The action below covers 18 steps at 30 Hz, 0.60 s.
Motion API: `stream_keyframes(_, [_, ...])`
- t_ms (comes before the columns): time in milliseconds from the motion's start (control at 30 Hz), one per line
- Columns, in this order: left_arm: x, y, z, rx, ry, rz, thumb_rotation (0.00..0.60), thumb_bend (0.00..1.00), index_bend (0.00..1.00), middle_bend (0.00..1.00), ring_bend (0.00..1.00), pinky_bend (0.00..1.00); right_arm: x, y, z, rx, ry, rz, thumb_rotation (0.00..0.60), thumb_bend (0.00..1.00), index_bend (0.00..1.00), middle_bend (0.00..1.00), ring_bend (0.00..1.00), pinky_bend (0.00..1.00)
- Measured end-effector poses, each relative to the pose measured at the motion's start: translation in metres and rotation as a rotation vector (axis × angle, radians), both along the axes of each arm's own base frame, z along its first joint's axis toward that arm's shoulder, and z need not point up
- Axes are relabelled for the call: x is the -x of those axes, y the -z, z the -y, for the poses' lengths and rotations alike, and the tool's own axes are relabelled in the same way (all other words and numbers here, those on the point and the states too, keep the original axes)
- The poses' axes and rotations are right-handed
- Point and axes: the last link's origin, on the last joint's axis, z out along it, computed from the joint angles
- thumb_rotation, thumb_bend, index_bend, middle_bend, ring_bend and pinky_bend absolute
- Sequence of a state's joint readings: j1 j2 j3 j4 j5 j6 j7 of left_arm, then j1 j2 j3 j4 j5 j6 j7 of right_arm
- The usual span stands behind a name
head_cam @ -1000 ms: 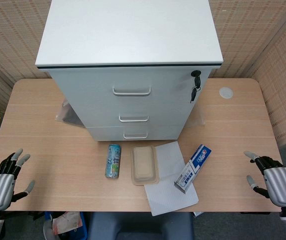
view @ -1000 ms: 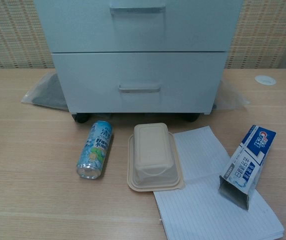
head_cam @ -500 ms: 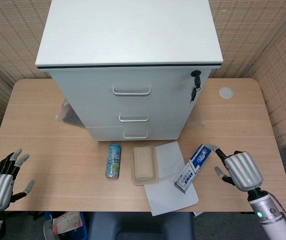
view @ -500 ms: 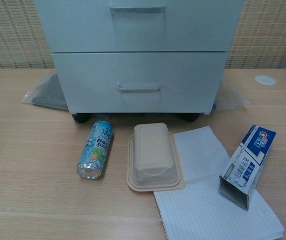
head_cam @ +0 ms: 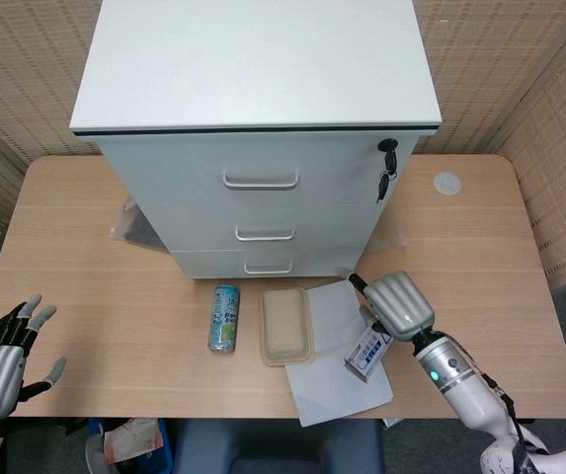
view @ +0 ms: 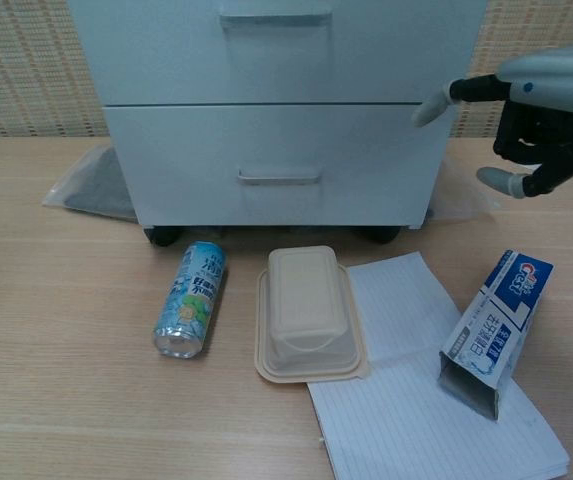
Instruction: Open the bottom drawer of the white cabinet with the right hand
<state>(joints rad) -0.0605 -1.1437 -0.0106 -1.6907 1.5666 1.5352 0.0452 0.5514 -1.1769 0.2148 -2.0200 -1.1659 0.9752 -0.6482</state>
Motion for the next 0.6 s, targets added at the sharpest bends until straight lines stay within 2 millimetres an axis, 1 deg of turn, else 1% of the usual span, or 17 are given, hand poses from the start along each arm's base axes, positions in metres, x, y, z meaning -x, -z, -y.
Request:
stream_keyframes(300, [0.0, 0.0, 0.001, 0.001, -0.002, -0.004, 0.6, 0.31, 0.13, 0.05, 0.06, 0.11, -0.039, 0.036, 0.018, -0.067, -0.032, -0.069, 0.6, 0.47, 0.11, 0.92, 0.93, 0.73])
stream_keyframes(467, [0.0, -0.001, 0.002, 0.0, -0.002, -0.005, 0.6, 0.31, 0.13, 0.05, 0.06, 0.11, -0.053, 0.051, 0.024, -0.076, -0.032, -0.095, 0.6, 0.47, 0.08, 0.92, 0.93, 0.73])
stream_keyframes(600, [0.001, -0.001, 0.002, -0.002, -0.002, -0.003, 0.6, 0.31, 0.13, 0.05, 0.06, 0.11, -0.063, 0.061, 0.028, -0.073, -0.027, -0.116, 0.6, 0.47, 0.08, 0.92, 0.93, 0.73])
